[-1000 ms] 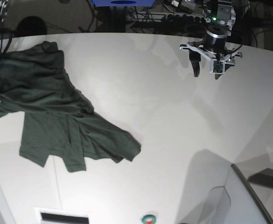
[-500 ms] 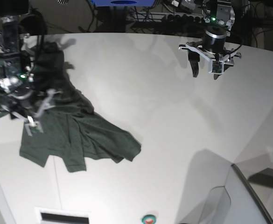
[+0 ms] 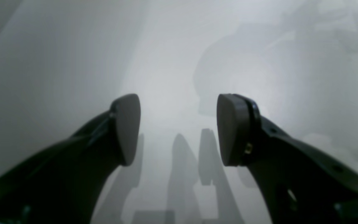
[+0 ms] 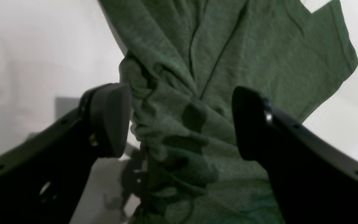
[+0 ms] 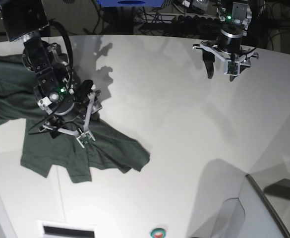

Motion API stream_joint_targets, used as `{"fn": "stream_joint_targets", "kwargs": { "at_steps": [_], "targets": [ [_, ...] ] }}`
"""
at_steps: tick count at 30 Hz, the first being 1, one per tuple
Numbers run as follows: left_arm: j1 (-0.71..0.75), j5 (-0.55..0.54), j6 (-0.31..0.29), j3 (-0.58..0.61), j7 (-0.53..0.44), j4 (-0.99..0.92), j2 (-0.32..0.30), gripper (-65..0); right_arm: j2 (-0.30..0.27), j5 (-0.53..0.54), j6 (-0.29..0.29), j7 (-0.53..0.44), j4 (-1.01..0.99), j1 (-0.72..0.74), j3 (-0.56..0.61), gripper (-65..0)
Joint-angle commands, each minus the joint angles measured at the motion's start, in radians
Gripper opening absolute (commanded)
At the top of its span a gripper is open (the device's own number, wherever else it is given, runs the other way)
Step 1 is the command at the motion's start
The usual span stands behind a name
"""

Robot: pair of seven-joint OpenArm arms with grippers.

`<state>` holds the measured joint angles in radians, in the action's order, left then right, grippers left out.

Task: Layout the t-shirt on the table in an organized manner, then fold the t-shirt properly
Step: 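Grasp another fold of the shirt with the right gripper, then lift the shirt with the right gripper and shake it out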

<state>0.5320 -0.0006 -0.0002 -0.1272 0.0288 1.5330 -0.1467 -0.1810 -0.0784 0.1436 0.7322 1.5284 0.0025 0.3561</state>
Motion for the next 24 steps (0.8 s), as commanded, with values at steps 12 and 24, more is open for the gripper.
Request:
{"fn": "stream_joint_targets", "kwargs": {
  "at_steps": [12, 24],
  "targets": [
    [0.000, 0.000, 0.004, -0.001, -0.025, 0.013, -0.004, -28.6, 0.028, -0.001, -0.002, -0.053, -0.150, 0.072, -0.006, -52.1],
    [-0.003, 0.004, 0.004, -0.001, -0.025, 0.013, -0.006, -28.6, 0.024, 0.001, 0.000, 0.063, 0.157, -0.034, -0.002, -64.5]
  ]
}}
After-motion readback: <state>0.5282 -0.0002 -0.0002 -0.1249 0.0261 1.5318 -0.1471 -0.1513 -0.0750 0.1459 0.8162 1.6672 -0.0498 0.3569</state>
